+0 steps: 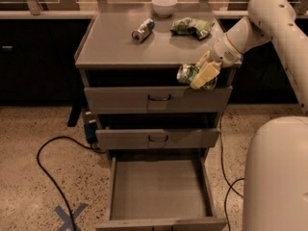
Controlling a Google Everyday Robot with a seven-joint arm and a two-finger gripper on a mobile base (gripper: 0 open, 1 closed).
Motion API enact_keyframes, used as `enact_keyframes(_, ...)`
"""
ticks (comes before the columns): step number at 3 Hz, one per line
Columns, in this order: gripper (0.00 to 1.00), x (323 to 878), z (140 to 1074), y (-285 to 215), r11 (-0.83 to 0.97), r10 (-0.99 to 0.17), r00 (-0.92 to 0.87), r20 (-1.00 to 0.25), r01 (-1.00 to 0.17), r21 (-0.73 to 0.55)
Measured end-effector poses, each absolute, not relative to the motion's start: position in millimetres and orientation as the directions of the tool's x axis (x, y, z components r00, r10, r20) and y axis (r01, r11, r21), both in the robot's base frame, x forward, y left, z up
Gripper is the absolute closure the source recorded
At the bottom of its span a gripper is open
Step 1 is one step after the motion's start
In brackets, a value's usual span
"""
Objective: Place green can into bottom drawer
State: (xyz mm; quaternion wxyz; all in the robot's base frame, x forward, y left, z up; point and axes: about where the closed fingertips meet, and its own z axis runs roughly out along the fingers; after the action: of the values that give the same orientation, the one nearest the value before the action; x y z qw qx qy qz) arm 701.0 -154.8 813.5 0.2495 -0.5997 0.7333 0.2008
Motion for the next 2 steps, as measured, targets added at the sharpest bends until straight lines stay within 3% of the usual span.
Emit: enact_keyframes(2,1.0,642,752,-140,0.131,-0.754,-0.163,-0.637,-0.987,0.098)
